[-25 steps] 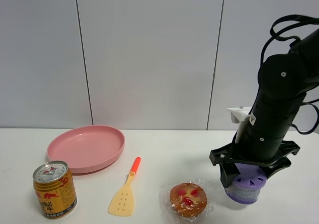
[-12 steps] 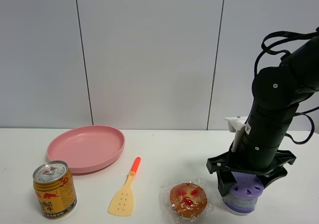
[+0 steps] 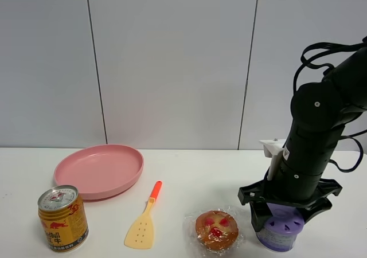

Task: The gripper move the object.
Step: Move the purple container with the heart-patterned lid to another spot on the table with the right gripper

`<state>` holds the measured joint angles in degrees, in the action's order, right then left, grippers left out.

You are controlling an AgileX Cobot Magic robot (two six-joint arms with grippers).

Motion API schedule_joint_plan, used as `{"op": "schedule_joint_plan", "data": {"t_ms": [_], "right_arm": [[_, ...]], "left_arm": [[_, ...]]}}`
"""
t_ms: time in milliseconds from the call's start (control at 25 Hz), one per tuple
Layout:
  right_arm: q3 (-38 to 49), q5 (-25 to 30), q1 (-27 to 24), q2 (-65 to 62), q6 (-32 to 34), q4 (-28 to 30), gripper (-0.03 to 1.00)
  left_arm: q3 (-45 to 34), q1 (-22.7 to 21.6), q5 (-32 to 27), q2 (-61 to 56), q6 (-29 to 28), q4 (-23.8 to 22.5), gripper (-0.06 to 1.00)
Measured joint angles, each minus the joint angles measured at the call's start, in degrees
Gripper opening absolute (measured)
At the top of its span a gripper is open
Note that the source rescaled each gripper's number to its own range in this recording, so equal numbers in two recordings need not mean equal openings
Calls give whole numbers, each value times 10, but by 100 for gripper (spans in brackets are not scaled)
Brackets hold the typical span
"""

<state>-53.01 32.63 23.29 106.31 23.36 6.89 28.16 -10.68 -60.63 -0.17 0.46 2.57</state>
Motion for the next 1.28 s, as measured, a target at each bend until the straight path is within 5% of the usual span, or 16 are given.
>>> {"op": "schedule_joint_plan", "data": {"t_ms": [960,1000,1080,1120,1200,1280], "right_arm": [[0,8,0,3,-2,0,1],[0,9,0,3,-1,3,13],[1,14,0,7,6,5,58],[1,16,0,7,12,5,72],[1,20,0,7,15,6,89],[1,24,0,7,15,9,94]], "left_arm": [[0,0,0,0,0,0,100],[0,0,0,0,0,0,100],[0,0,0,0,0,0,100],[0,0,0,0,0,0,100],[0,0,0,0,0,0,100],[0,0,0,0,0,0,100]]}}
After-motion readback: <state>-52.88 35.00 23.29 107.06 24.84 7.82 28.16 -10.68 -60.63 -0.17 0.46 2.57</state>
